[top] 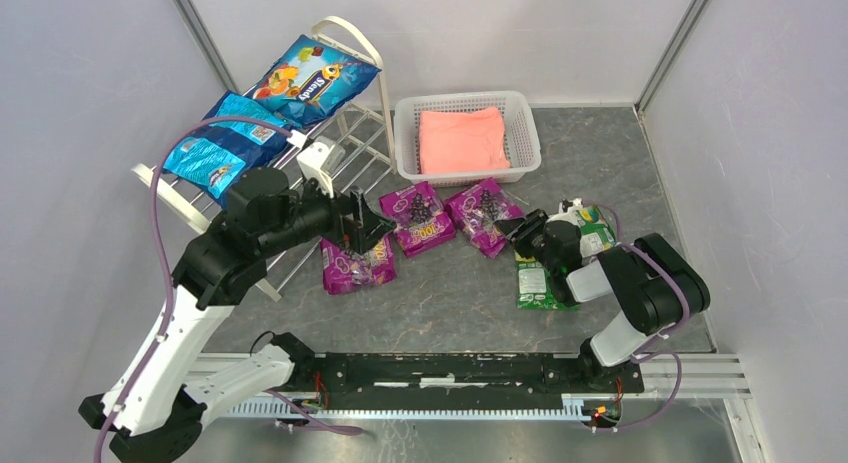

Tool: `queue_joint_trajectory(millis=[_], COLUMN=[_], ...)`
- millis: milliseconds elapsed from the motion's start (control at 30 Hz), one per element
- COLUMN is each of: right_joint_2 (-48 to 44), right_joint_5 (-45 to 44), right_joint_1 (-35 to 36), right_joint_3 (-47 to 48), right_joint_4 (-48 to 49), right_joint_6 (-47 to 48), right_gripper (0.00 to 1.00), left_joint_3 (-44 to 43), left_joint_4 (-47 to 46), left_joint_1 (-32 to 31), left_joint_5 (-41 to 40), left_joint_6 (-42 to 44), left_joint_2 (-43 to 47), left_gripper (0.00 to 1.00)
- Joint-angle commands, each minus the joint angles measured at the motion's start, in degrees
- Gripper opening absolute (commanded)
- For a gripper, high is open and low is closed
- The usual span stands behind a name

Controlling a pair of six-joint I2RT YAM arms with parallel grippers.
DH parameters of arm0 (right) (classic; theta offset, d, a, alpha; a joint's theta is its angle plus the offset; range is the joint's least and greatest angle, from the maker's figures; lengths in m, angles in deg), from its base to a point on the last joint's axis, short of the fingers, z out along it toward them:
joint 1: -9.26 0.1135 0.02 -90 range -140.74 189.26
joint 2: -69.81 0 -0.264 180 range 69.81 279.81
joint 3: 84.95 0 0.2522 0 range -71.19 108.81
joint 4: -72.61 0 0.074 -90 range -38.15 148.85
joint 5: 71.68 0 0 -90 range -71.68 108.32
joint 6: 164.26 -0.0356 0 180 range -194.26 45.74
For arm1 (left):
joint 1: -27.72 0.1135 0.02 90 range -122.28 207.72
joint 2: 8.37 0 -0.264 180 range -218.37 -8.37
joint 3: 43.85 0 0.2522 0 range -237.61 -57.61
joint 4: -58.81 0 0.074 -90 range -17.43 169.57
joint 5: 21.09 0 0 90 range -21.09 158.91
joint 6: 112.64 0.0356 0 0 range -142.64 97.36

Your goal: Place and organize the candy bags onto the shelf

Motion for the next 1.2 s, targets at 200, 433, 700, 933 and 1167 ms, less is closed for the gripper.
queue_joint_trajectory(millis=[200, 433, 700, 933, 1167], right_joint_2=[-5.04, -10.91, -27.75, -37.49, -40.17], right_joint_5=[11.43, 20.93, 25.85, 27.43, 31.07], right_joint_1=[-0.60, -3.86, -6.08, -6.17, -6.17], right_joint_3=[-2.68, -7.92, -7.26, 0.70, 10.51], right_joint_4=[4.65, 6.73, -13.47, -36.94, -51.00], right_joint_6=[1.03, 0.10, 13.51, 32.44, 39.11], right_gripper=[0.24, 0.15, 0.08, 0.01, 0.00], left_joint_3=[-4.24, -6.83, -10.55, -12.70, -10.65], left_joint_4=[0.10, -0.83, 0.02, 1.67, 1.58], left_joint_1=[-0.07, -0.07, -0.07, -0.07, -0.07], left_joint_5=[-8.50, -11.50, -14.43, -16.85, -20.25], left_joint_6=[-9.87, -14.23, -15.08, -11.73, -7.67], left_joint_2=[-1.94, -3.03, -4.20, -4.17, -1.03], left_gripper=[1.00, 1.00, 1.00, 1.00, 1.00])
